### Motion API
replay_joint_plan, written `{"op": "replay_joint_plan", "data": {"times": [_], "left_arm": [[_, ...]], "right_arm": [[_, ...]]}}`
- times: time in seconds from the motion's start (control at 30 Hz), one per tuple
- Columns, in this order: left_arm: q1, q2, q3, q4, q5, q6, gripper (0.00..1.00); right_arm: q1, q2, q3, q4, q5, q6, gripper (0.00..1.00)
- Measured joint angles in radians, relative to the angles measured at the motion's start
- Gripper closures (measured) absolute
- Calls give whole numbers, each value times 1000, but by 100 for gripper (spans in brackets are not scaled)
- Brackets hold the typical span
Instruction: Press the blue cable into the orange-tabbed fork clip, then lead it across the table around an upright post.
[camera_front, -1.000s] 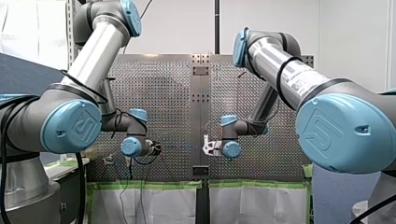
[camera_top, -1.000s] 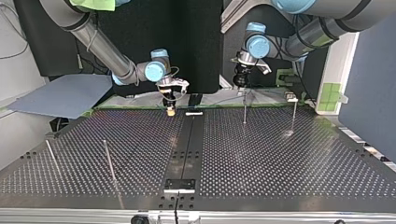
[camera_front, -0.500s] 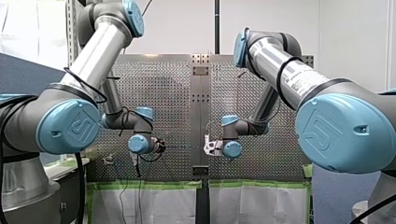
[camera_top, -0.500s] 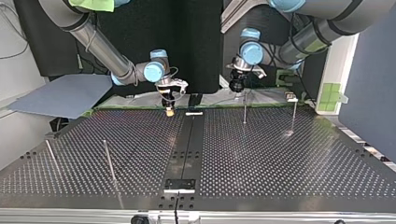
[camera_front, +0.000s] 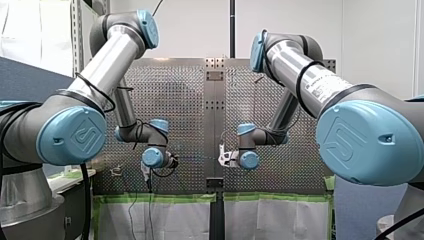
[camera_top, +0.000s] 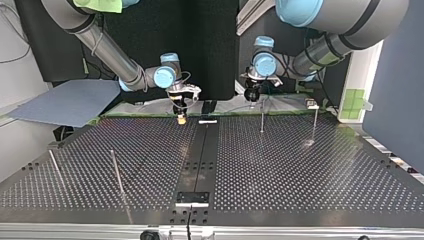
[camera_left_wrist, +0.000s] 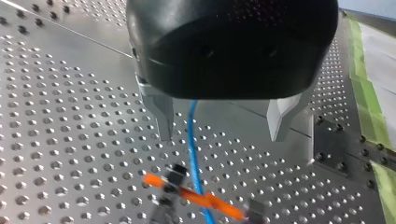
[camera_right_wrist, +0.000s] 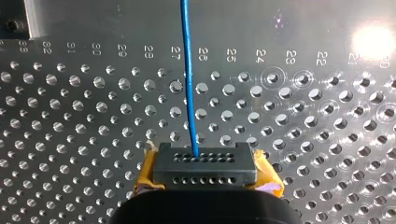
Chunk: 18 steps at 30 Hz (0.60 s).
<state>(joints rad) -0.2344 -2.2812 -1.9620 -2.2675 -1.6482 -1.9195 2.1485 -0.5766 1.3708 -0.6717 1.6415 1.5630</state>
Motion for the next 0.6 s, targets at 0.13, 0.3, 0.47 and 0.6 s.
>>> {"op": "replay_joint_plan", "data": {"times": [0.13, 0.3, 0.47, 0.6], "left_arm": [[-4, -12, 34, -8, -3, 1, 0], [-5, -15, 77, -22, -8, 1, 0], [-5, -15, 108, -35, -13, 4, 0], [-5, -14, 113, -39, -14, 16, 0]], "right_arm": [[0, 0, 0, 0, 0, 0, 100], [0, 0, 0, 0, 0, -1, 100], [0, 0, 0, 0, 0, -1, 100], [0, 0, 0, -1, 0, 0, 100]]}}
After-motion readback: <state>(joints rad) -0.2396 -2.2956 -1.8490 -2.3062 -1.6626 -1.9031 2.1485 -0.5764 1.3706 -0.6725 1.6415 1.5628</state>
